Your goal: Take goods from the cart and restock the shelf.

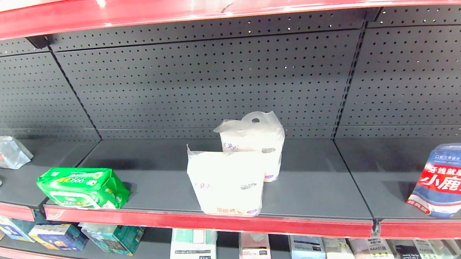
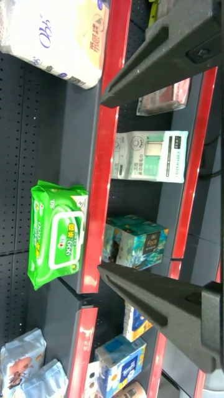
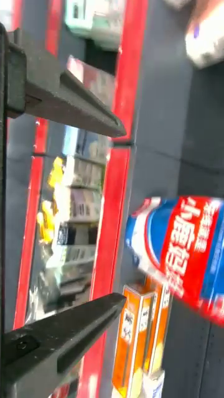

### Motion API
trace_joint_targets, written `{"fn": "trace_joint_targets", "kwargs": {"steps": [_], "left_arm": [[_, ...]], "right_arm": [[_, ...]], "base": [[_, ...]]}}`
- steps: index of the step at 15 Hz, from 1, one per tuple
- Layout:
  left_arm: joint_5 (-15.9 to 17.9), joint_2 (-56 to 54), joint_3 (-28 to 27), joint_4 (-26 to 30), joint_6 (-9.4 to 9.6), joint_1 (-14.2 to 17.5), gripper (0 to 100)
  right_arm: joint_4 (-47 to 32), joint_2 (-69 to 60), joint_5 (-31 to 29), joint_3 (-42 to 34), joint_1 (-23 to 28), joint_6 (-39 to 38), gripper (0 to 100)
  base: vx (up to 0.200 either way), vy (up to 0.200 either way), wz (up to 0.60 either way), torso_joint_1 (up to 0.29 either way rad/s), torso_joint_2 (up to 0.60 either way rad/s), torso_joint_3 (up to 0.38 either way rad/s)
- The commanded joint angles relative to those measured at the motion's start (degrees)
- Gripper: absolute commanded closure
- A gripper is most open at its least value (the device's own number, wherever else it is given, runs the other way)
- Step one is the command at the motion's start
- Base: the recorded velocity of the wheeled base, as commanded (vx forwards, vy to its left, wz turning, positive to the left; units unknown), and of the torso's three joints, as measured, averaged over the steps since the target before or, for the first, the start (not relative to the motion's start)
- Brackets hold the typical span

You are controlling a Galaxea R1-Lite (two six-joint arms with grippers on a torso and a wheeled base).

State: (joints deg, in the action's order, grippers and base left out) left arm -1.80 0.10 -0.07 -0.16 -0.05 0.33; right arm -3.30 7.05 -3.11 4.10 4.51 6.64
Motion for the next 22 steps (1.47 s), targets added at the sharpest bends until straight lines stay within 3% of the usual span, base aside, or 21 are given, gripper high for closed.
{"fn": "trace_joint_targets", "kwargs": {"steps": [1, 3, 5, 9, 12, 14, 22], "left_arm": [[-0.04, -0.01, -0.01, -0.02, -0.04, 0.02, 0], [-0.04, -0.01, -0.01, -0.02, 0.05, 0.02, 0], [-0.04, -0.01, -0.01, -0.02, 0.05, 0.02, 0], [-0.04, -0.01, -0.01, -0.02, 0.05, 0.02, 0], [-0.04, -0.01, -0.01, -0.02, 0.05, 0.02, 0], [-0.04, -0.01, -0.01, -0.02, 0.05, 0.02, 0], [-0.04, -0.01, -0.01, -0.02, 0.05, 0.02, 0]], "right_arm": [[0.32, -1.51, 1.09, -1.11, -0.2, -0.58, 0], [1.37, -1.51, 1.61, -1.72, -0.2, -1.19, 0], [7.17, -1.51, 1.7, -4.1, -0.2, -1.46, 0], [6.47, -1.51, -0.76, -4.01, -0.2, -3.66, 0], [6.47, -1.51, 2.32, -3.92, -0.2, -2.16, 0], [2.16, -1.51, 0.3, -3.74, -0.2, -6.47, 0], [3.22, -1.51, 0.74, -3.92, -0.2, -6.38, 0]], "base": [[0.0, 0.0, 0.0, 0.0, 0.0, 0.0], [0.0, 0.0, 0.0, 0.0, 0.0, 0.0], [0.0, 0.0, 0.0, 0.0, 0.0, 0.0], [0.0, 0.0, 0.0, 0.0, 0.0, 0.0], [0.0, 0.0, 0.0, 0.0, 0.0, 0.0], [0.0, 0.0, 0.0, 0.0, 0.0, 0.0], [0.0, 0.0, 0.0, 0.0, 0.0, 0.0]]}}
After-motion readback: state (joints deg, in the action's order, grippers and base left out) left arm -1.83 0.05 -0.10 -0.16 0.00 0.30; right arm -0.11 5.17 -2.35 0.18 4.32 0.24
